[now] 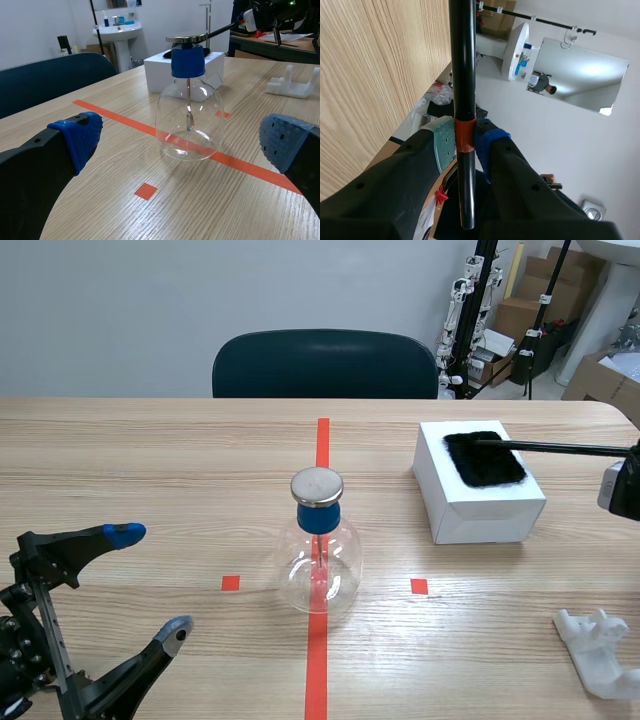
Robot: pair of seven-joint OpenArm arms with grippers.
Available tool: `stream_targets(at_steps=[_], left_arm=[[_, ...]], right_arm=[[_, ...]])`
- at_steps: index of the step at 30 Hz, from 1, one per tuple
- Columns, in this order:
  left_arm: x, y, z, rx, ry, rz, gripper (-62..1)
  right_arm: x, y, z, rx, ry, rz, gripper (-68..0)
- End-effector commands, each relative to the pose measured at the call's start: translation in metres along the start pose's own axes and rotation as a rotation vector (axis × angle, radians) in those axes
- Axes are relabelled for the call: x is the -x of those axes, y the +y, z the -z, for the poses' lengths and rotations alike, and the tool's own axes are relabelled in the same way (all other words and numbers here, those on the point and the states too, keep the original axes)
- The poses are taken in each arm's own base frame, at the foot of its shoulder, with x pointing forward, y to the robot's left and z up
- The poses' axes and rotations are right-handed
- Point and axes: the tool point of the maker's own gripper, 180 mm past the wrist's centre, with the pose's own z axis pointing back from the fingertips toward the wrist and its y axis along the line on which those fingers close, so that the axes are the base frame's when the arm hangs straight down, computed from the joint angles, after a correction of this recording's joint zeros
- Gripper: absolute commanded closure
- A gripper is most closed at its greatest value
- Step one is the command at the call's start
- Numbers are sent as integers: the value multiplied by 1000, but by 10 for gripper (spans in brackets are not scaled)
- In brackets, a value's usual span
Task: Do the electroscope experiment. rub the rod on the fur
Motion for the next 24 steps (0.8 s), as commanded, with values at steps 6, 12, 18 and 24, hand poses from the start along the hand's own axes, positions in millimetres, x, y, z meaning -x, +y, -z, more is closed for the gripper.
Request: stream_targets(at_steps=[6, 12, 18, 24], left_arm=[[-7, 5, 1, -8, -29, 14, -623], [-7, 5, 1, -8, -29, 14, -623], [-7, 5, 1, -8, -29, 14, -623], [-7, 5, 1, -8, -29, 14, -623]], right_arm=[[4, -20, 3, 48, -30, -21, -6], [0, -19, 3, 45, -53, -22, -6], [22, -19, 3, 42, 58, -46, -6], [3, -18, 3, 39, -46, -46, -6]])
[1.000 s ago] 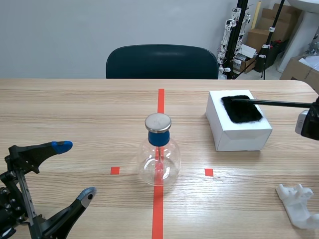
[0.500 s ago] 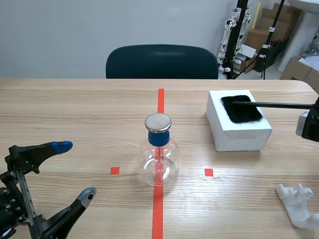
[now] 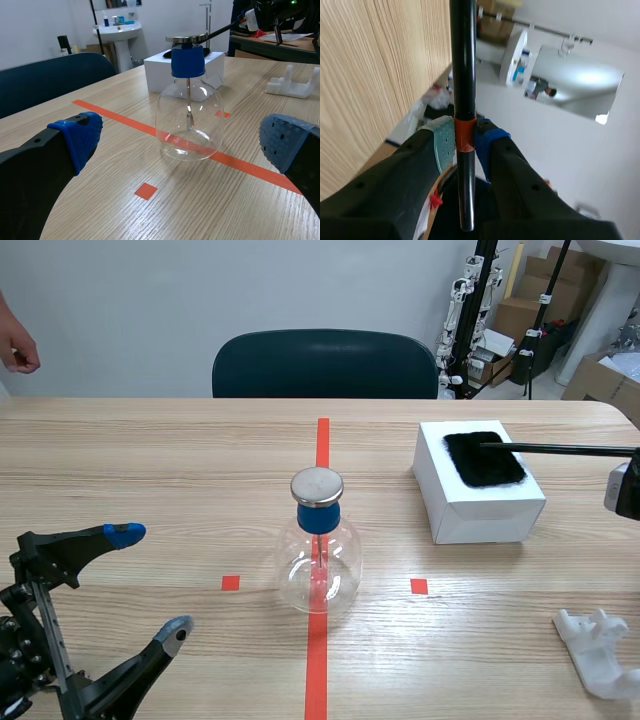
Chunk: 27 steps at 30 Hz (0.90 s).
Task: Do the electroscope experiment. rub the rod on the fur
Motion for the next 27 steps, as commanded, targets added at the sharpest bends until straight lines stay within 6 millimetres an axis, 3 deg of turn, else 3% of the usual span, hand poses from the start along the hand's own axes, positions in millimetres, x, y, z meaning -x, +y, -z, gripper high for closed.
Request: stream_targets(at_steps=[1, 5, 13, 22, 27], left_arm=[[-7, 5, 1, -8, -29, 14, -623], [-7, 5, 1, -8, -29, 14, -623], [-7, 5, 1, -8, -29, 14, -623], [-7, 5, 1, -8, -29, 14, -623], [-7, 5, 1, -8, -29, 14, -623]], right_arm=[[6, -17, 3, 41, -3, -18, -6], [5, -17, 3, 41, -9, -17, -6], [27, -17, 2, 41, 111, -15, -6], [1, -14, 3, 38, -8, -5, -6], [19, -14, 2, 38, 94, -2, -6]])
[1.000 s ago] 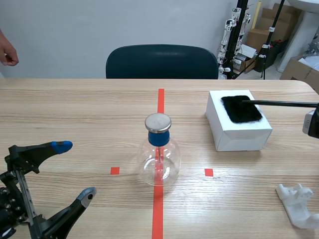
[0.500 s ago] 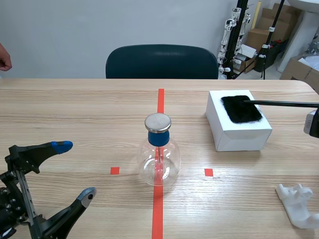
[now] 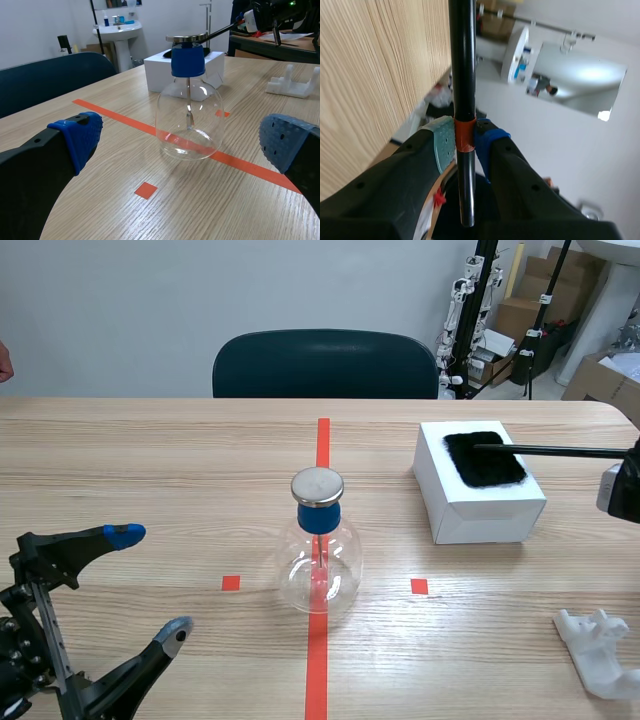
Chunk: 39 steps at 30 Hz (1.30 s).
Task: Do the electroscope experiment. rub the rod on the fur
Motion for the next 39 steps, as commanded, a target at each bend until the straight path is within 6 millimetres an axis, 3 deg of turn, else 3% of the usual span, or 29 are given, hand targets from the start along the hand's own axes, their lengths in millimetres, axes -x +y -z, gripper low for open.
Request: stream_targets(at_steps=[1, 5, 10, 13, 19, 22, 31, 39], left_arm=[[-7, 5, 2, -8, -29, 14, -623], [-7, 5, 2, -8, -29, 14, -623], [-7, 5, 2, -8, -29, 14, -623], [-7, 5, 2, -8, -29, 14, -623], [-7, 5, 2, -8, -29, 14, -623], [-7, 5, 2, -8, -29, 14, -623], [-7, 5, 2, -8, -29, 14, -623], [-7, 5, 2, -8, -29, 14, -623]], right_arm=[[14, -17, 3, 41, 42, -14, -6], [16, -17, 3, 41, 53, -14, -6], [-6, -17, 3, 44, -72, -17, -6], [-9, -17, 2, 44, -85, -18, -6], [16, -18, 3, 45, 54, -14, -6], [19, -18, 3, 45, 69, -11, -6], [-9, -17, 2, 44, -86, -17, -6], [21, -18, 3, 45, 75, -16, -6]])
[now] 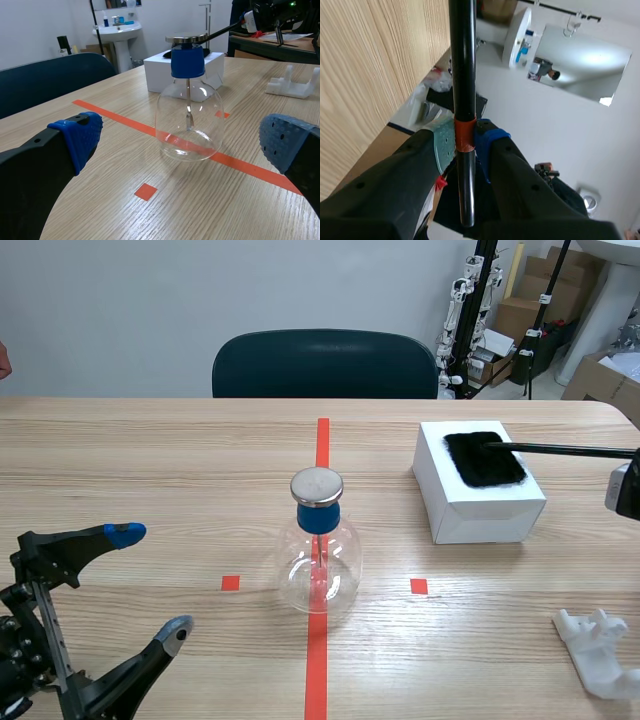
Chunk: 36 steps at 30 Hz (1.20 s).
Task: Do the electroscope experiment. rub the rod on the fur
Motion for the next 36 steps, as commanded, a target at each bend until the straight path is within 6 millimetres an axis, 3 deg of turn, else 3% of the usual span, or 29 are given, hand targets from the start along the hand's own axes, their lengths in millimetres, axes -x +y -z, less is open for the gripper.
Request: stream_targets(at_steps=[1, 12, 19, 26, 31, 36], left_arm=[[-7, 5, 1, -8, -29, 14, -623], [-7, 5, 1, -8, -29, 14, -623], [-7, 5, 1, -8, -29, 14, -623], [-7, 5, 1, -8, -29, 14, -623], [-7, 5, 1, -8, -29, 14, -623], [-7, 5, 1, -8, -29, 14, -623]], right_arm=[[11, -18, 4, 46, 22, -13, -6], [-20, -17, 2, 45, -146, -16, -6], [6, -18, 4, 46, -6, -13, -6], [6, -20, 3, 53, -13, 18, -6], [10, -33, 0, 97, -45, 67, -6], [18, -61, -12, 175, -45, 109, -6]])
